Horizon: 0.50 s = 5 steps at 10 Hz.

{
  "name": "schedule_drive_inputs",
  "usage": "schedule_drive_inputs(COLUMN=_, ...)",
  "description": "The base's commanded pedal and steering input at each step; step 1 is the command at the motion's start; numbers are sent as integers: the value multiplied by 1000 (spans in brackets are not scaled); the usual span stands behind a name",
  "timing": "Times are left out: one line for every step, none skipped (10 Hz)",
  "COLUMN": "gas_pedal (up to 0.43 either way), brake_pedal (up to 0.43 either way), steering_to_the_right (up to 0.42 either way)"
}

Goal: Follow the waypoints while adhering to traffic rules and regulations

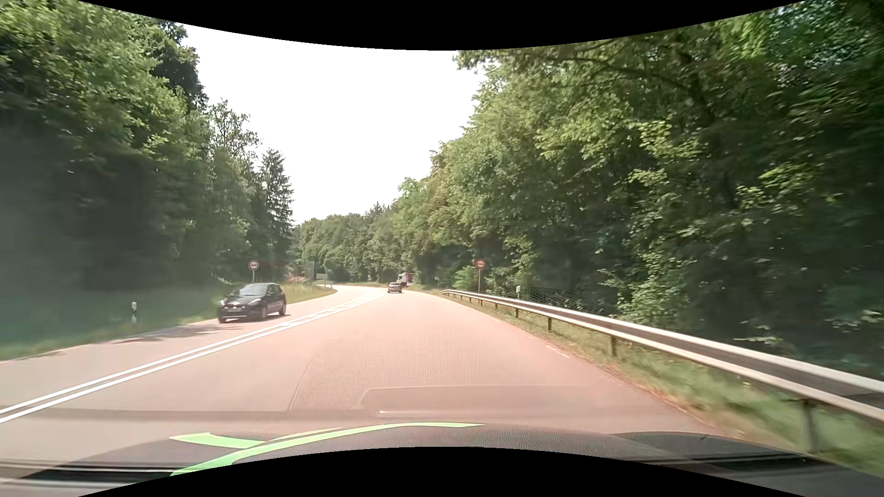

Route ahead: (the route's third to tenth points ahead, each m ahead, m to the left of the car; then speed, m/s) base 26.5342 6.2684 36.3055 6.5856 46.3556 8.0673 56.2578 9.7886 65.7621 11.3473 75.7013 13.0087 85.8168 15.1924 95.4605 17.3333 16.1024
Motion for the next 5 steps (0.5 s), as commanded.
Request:
schedule_drive_inputs(gas_pedal=157, brake_pedal=0, steering_to_the_right=-14)
schedule_drive_inputs(gas_pedal=157, brake_pedal=0, steering_to_the_right=-13)
schedule_drive_inputs(gas_pedal=150, brake_pedal=0, steering_to_the_right=-14)
schedule_drive_inputs(gas_pedal=150, brake_pedal=0, steering_to_the_right=-14)
schedule_drive_inputs(gas_pedal=150, brake_pedal=0, steering_to_the_right=-14)
